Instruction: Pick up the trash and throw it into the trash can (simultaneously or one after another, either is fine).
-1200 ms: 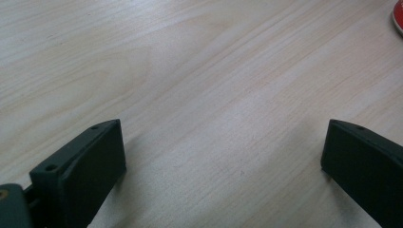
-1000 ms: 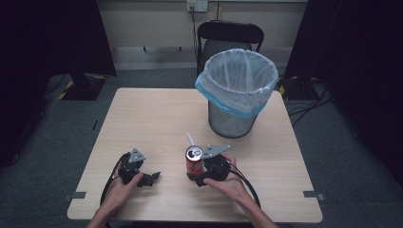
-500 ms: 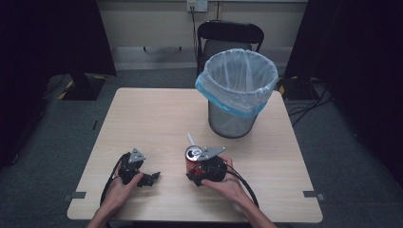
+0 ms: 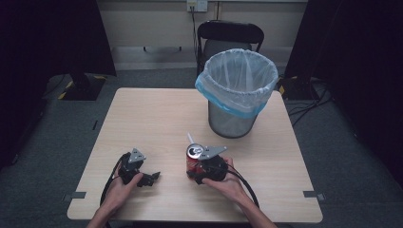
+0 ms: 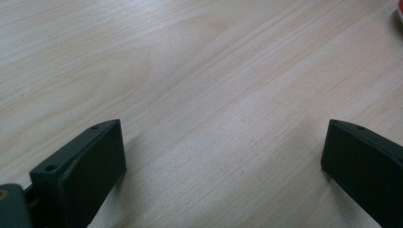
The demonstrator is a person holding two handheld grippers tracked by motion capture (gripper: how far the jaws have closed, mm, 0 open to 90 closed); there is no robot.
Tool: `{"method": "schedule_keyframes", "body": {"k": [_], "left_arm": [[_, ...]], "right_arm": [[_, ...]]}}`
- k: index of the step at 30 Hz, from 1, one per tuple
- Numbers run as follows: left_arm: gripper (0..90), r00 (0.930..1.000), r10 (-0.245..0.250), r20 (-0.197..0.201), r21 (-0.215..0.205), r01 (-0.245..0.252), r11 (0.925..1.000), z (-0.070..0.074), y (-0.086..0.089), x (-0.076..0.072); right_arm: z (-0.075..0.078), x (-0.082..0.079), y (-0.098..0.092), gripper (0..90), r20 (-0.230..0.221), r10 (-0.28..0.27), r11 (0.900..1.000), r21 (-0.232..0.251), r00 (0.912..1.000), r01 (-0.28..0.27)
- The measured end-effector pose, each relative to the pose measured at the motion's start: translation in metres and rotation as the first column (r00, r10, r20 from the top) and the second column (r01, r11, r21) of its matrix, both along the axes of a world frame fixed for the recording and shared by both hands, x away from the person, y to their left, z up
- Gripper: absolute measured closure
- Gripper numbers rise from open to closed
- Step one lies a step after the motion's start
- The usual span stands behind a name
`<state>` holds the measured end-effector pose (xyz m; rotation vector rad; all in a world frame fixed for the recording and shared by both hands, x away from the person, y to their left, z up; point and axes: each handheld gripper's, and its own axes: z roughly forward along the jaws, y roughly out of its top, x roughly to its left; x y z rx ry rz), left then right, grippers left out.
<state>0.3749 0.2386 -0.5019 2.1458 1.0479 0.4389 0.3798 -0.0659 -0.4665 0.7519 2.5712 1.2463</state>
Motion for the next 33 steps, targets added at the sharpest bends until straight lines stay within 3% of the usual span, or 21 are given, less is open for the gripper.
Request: {"method": "schedule_keyframes", "body": {"k": [22,33], "left_arm": [[0.3,1.0,0.0,0.0,0.0,0.0,1.0,0.0,0.0,0.0],[0.3,1.0,0.0,0.0,0.0,0.0,1.0,0.0,0.0,0.0]], "right_arm": [[0.021,0.003,-0.008,34.2,-0.014,-0.011,0.997,0.079,0.9998,0.012],[0.042,0.006,-0.007,34.2,-0.003,0.018,0.99,0.141,0.9998,-0.017]]}}
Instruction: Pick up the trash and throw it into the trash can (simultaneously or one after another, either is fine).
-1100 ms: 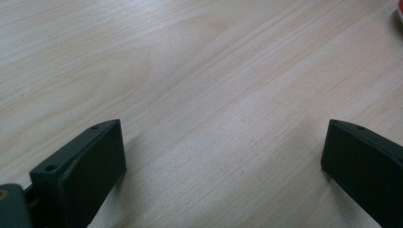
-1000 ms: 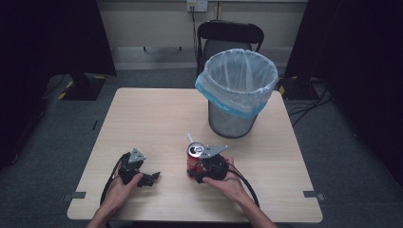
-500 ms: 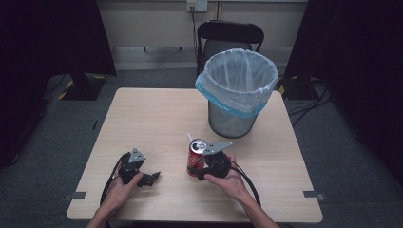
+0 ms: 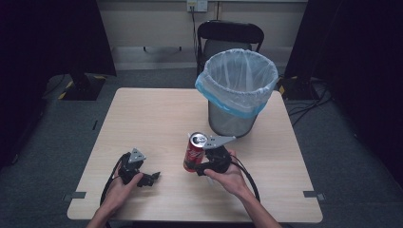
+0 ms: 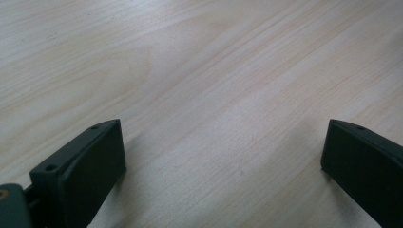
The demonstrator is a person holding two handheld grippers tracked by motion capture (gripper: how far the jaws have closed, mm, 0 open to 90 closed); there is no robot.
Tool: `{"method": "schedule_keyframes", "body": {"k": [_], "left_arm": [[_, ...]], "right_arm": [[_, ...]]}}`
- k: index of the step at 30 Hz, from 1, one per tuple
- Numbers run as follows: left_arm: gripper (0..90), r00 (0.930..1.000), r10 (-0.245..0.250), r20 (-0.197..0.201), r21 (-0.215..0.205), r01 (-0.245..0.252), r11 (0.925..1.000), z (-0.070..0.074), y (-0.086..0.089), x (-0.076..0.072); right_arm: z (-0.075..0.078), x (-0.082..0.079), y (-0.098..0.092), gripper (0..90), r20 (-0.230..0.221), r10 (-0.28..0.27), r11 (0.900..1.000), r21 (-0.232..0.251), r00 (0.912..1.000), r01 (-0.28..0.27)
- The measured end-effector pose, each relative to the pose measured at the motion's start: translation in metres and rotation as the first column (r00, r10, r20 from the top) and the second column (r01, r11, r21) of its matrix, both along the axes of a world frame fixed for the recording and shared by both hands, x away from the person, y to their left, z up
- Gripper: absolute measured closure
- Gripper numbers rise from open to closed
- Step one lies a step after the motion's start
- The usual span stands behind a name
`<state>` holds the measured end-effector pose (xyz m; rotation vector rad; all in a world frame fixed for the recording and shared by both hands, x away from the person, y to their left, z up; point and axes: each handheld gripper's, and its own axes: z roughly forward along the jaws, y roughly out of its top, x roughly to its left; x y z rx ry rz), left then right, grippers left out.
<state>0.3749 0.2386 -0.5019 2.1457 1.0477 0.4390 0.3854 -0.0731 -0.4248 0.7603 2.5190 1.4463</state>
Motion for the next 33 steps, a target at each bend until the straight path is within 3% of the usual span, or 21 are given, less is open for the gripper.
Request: {"method": "schedule_keyframes", "body": {"k": [23,33], "left_arm": [[0.3,1.0,0.0,0.0,0.0,0.0,1.0,0.0,0.0,0.0],[0.3,1.0,-0.001,-0.001,0.0,0.001,1.0,0.0,0.0,0.0]], "right_arm": [[0.048,0.007,-0.013,34.3,0.072,-0.022,0.999,0.046,0.9972,0.018],[0.078,0.015,-0.018,34.3,0.106,-0.018,0.997,0.076,0.9942,0.01]]}}
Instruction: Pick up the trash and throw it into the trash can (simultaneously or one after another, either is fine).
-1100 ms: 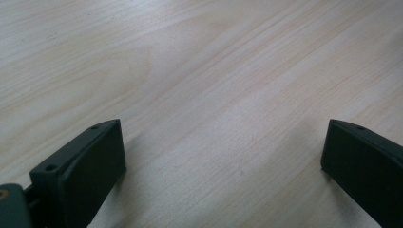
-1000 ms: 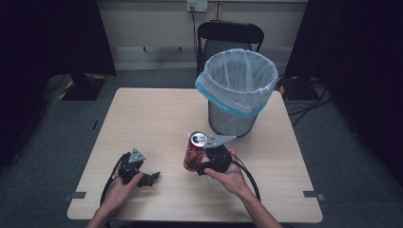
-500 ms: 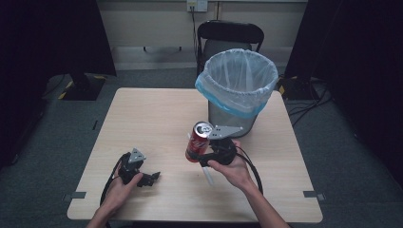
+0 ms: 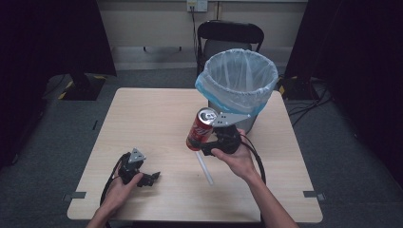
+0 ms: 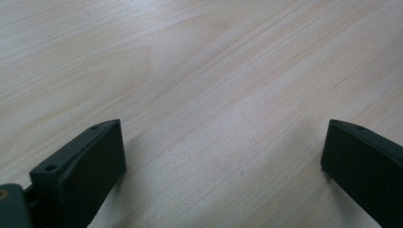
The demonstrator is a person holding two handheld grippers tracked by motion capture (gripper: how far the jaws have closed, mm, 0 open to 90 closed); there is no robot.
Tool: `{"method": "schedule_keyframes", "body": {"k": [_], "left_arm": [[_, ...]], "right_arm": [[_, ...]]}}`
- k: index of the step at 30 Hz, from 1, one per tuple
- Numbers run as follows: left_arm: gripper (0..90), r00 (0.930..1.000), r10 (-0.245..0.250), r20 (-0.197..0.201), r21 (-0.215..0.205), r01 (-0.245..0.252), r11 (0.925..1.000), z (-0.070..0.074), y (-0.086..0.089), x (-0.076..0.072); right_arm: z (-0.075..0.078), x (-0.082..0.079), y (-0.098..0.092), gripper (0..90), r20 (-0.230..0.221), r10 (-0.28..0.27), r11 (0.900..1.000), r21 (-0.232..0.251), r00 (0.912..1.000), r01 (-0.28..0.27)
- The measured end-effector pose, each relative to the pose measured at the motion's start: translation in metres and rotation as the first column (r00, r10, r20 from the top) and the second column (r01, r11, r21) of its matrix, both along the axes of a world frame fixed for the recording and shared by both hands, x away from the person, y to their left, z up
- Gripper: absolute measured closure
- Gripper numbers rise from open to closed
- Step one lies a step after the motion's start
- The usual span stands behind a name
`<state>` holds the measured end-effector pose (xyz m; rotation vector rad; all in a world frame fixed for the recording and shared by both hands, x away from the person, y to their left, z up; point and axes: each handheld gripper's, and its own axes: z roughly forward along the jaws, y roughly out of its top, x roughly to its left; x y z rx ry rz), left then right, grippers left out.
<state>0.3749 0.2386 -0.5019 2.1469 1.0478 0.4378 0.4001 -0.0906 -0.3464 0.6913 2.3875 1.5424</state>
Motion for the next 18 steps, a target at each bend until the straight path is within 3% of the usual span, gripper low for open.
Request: {"method": "schedule_keyframes", "body": {"k": [18], "left_arm": [[0.3,1.0,0.001,0.001,0.0,-0.001,1.0,0.0,0.0,0.0]], "right_arm": [[0.055,0.015,-0.001,34.4,0.06,-0.009,0.999,0.042,0.9982,0.006]]}}
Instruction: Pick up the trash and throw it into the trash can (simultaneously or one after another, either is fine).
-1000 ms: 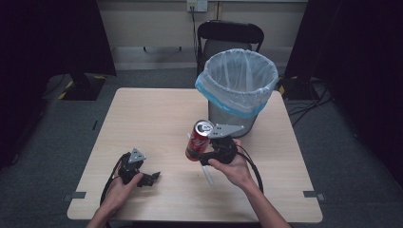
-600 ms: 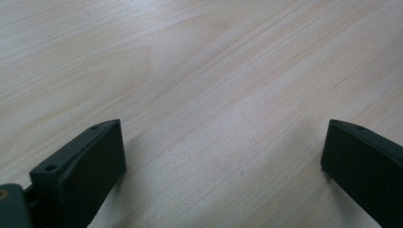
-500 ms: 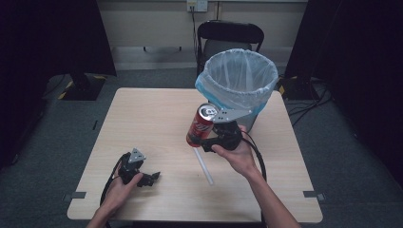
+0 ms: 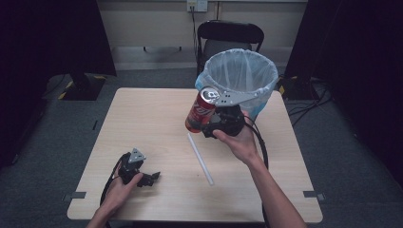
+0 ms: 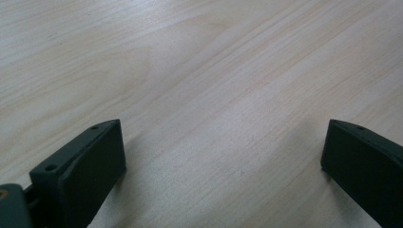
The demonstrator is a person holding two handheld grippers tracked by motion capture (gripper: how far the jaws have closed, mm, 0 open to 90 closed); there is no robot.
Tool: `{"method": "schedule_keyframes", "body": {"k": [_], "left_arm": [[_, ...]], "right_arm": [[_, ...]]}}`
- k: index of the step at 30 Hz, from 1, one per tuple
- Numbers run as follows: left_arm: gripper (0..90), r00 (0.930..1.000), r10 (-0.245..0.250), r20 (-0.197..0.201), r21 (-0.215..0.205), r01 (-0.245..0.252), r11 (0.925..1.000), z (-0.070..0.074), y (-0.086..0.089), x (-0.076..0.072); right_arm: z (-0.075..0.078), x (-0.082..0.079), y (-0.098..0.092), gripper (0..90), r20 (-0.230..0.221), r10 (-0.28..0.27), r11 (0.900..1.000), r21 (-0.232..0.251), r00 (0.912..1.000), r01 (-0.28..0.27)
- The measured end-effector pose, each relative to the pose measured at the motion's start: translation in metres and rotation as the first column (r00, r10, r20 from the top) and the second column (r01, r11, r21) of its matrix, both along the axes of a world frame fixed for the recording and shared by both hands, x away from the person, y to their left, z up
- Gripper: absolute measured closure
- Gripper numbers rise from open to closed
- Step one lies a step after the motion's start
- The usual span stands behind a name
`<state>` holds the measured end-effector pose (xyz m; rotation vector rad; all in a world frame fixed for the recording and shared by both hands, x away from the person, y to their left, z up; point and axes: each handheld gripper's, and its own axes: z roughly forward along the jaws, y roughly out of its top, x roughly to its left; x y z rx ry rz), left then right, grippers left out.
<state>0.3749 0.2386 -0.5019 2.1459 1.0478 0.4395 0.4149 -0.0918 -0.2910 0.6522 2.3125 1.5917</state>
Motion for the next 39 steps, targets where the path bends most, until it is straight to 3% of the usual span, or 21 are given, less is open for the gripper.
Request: {"method": "schedule_keyframes", "body": {"k": [6,7,12,20,36,39], "left_arm": [[0.3,1.0,0.0,0.0,0.0,0.0,1.0,0.0,0.0,0.0],[0.3,1.0,0.0,0.0,0.0,0.0,1.0,0.0,0.0,0.0],[0.3,1.0,0.0,0.0,0.0,0.0,1.0,0.0,0.0,0.0],[0.3,1.0,0.0,0.0,0.0,0.0,1.0,0.0,0.0,0.0],[0.3,1.0,-0.001,-0.001,0.0,0.001,1.0,0.0,0.0,0.0],[0.3,1.0,-0.001,-0.001,0.0,0.001,1.0,0.0,0.0,0.0]], "right_arm": [[0.016,0.008,-0.001,34.4,0.009,-0.005,1.0,0.014,0.9999,0.004],[0.022,0.01,-0.001,34.4,0.034,-0.011,1.0,0.023,0.9993,0.01],[0.033,0.016,-0.003,34.4,0.056,-0.026,0.999,0.04,0.9981,0.024],[0.058,0.033,-0.008,34.4,0.076,-0.065,0.994,0.095,0.995,0.057],[0.074,0.053,-0.024,34.5,0.07,-0.148,0.981,0.138,0.9865,0.137],[0.076,0.061,-0.031,34.5,0.072,-0.192,0.976,0.121,0.9787,0.183]]}}
